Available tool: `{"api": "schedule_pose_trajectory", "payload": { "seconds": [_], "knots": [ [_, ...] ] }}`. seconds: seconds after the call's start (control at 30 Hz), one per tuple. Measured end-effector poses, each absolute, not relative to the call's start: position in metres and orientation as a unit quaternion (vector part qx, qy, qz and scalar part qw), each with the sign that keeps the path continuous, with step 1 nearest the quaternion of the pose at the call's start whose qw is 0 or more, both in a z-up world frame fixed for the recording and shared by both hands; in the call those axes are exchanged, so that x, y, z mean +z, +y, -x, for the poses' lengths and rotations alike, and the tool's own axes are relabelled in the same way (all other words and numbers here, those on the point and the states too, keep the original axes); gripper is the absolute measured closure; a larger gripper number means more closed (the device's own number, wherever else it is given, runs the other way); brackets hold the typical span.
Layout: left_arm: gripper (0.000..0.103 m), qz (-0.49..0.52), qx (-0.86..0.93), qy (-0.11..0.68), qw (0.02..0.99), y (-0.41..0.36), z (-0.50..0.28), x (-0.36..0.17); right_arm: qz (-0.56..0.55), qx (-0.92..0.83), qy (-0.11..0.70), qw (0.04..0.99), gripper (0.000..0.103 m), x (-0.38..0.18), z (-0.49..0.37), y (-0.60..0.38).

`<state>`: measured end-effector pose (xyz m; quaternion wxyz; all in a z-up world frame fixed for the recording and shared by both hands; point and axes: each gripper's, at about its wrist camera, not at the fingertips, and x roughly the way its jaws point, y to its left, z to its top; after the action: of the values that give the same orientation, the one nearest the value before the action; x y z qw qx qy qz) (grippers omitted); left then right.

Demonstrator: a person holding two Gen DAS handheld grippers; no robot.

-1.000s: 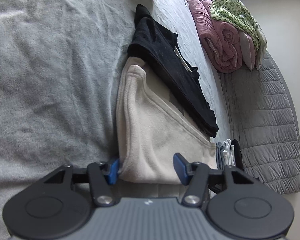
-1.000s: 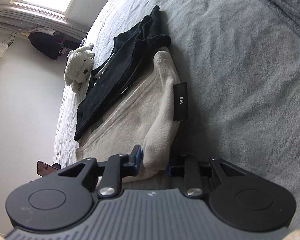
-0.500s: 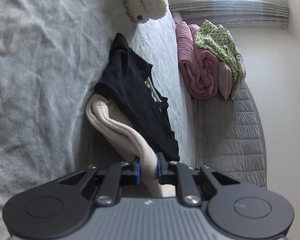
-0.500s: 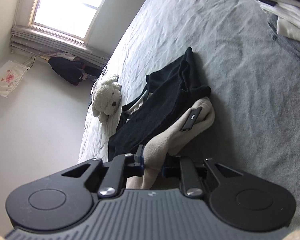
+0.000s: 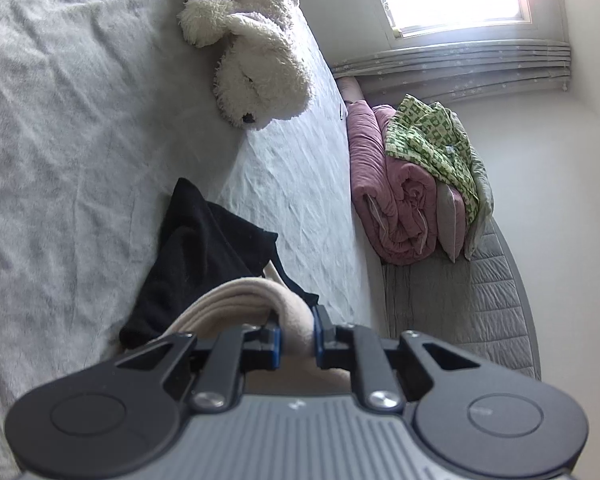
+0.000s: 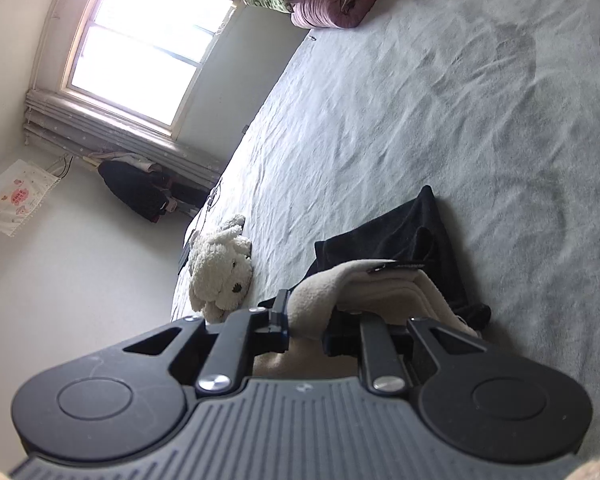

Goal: Fold clothes

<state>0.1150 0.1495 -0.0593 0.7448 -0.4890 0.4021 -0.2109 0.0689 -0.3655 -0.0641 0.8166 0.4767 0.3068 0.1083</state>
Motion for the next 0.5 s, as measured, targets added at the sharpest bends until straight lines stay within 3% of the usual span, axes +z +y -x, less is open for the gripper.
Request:
{"api": "schedule_pose_trajectory", "payload": {
  "seconds": [0.4,0.47,0.5],
  "knots": [
    [0.087,0.472,-0.173,0.397,0.768,0.130,-0.191,-0.107,-0.438,0.070,0.325,0.835,0.080,-0.102,-0.145,-0.360],
    [0.083,0.470,-0.175,0.393,0.771,0.130,-0.191,-0.110,-0.446,0.066,0.311,0.836,0.070,-0.108,-0.143,-0.367],
    [0.082,0.467,-0.178,0.388,0.774,0.130,-0.191,-0.111,-0.453,0.060,0.300,0.837,0.058,-0.108,-0.141,-0.373]
  ]
}}
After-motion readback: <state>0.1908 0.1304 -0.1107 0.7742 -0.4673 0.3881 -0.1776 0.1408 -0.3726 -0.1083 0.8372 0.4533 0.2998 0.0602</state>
